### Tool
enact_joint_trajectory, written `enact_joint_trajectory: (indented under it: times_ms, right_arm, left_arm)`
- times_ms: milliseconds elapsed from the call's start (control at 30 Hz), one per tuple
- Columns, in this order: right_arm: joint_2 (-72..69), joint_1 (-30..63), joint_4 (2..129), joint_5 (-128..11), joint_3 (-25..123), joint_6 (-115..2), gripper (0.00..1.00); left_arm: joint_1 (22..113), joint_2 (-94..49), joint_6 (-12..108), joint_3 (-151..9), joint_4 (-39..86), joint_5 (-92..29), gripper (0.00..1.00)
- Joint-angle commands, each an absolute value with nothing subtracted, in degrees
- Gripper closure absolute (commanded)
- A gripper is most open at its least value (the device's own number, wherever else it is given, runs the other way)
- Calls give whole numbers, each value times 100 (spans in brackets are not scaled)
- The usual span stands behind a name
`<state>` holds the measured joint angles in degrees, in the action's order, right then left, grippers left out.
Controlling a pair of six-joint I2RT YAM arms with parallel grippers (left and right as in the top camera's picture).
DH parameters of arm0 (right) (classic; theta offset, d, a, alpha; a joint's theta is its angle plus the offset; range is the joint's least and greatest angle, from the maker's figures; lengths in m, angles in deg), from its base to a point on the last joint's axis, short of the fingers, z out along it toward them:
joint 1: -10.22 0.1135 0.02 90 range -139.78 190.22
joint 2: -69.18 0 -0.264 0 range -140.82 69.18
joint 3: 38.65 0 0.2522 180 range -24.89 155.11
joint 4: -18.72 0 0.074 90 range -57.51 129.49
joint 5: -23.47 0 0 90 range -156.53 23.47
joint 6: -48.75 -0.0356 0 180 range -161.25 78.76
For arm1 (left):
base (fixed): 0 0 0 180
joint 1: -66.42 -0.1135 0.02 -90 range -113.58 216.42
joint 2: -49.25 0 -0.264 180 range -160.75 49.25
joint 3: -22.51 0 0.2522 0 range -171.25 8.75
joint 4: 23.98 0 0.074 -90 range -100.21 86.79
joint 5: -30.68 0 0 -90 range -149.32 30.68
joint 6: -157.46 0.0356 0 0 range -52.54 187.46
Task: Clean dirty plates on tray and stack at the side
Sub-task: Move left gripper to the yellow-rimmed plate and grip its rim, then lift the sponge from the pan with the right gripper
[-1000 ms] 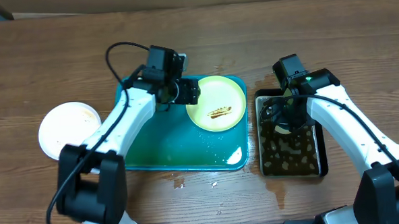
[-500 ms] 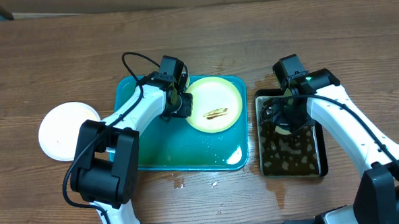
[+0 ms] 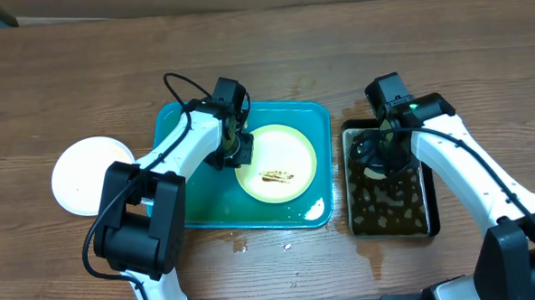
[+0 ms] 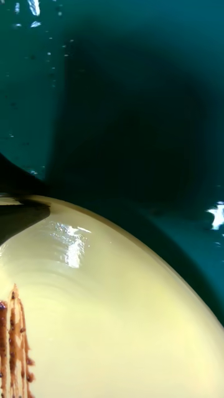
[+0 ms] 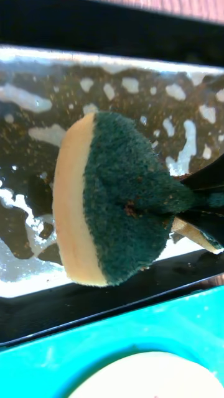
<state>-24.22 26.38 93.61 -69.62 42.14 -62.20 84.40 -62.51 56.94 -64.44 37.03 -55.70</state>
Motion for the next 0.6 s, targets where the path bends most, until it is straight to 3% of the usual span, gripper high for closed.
enact_joint_trajectory:
  times_ms: [0,300,367,500,567]
  right_arm:
    - [-2451,2627,9046,-6785,3812,-6241,96]
    - [-2451,2627,7708,-5131,2376,-6217,96]
    - [-2451,2619,7888,-5769,2205,-6311,96]
    - [-2449,2417,8535,-7996,2293,-7874,96]
    - [-2449,2308,8288,-7810,2450,-7809,96]
  left_arm:
    - [8444,-6315,5565,-6374,3858,-5780,96]
    - [8444,-6315,5453,-6374,3882,-5503,96]
    - [8444,-6315,5455,-6374,3887,-5483,96]
    - [8444,-6315,5455,-6374,3908,-5483,96]
    - [8444,-6315,5455,-6371,3906,-5481,96]
